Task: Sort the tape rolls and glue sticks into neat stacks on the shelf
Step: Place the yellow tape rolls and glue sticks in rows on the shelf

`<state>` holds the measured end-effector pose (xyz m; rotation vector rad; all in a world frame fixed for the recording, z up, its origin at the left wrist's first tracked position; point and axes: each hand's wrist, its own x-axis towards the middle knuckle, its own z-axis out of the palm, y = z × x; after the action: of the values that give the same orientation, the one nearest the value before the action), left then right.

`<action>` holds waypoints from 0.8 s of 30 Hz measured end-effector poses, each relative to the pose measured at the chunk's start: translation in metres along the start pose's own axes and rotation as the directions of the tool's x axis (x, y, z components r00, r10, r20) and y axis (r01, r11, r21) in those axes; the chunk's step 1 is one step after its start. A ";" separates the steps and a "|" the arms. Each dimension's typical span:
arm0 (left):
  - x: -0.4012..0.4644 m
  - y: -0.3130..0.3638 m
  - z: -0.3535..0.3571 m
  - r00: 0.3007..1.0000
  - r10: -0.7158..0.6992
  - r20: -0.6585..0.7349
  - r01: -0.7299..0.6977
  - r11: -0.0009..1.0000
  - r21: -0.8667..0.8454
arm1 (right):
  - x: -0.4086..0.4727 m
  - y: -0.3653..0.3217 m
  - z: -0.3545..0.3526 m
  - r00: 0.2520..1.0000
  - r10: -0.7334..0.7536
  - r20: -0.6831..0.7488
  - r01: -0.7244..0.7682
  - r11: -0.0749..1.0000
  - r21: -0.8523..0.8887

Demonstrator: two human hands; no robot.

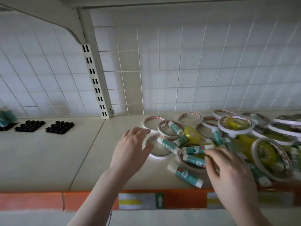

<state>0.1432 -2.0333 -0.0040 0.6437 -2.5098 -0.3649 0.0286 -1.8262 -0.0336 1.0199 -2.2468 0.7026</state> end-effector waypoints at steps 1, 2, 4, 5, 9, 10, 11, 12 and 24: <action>0.004 0.003 0.003 1.000 0.017 0.018 -0.017 1.000 -0.001 | 0.000 0.002 0.000 1.000 0.000 -0.010 0.000 1.000 0.000; 0.008 0.006 0.006 0.999 0.034 0.034 -0.034 0.999 0.002 | 0.000 0.004 0.000 1.000 -0.003 -0.025 0.002 1.000 -0.002; 0.018 0.009 0.011 0.995 0.072 0.065 -0.074 0.997 0.028 | -0.002 0.006 0.001 0.999 -0.001 -0.052 0.000 1.000 -0.008; 0.023 0.011 0.012 0.992 0.094 0.079 -0.097 0.994 0.041 | -0.003 0.008 0.001 0.998 -0.001 -0.064 0.000 1.000 -0.008; 0.044 0.017 0.016 0.968 0.201 0.152 -0.216 0.972 0.091 | -0.005 0.012 0.001 0.993 0.004 -0.118 -0.004 1.000 -0.001; 0.048 0.018 0.017 0.959 0.229 0.168 -0.249 0.962 0.108 | -0.004 0.012 0.001 0.993 0.011 -0.119 -0.011 1.000 0.005; 0.053 0.018 0.018 0.949 0.256 0.183 -0.281 0.952 0.123 | -0.004 0.013 0.001 0.993 0.012 -0.118 -0.011 1.000 0.010; 0.056 0.018 0.019 0.938 0.284 0.199 -0.313 0.940 0.135 | -0.003 0.013 0.001 0.992 0.014 -0.123 -0.013 1.000 0.012; 0.077 0.015 0.024 0.851 0.359 0.382 -0.441 0.885 0.151 | -0.002 0.017 -0.001 0.995 0.045 -0.085 -0.042 0.999 0.028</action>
<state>0.0671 -2.0571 0.0140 0.1186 -2.9658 -0.0208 0.0166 -1.8146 -0.0383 0.9380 -2.1974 0.7814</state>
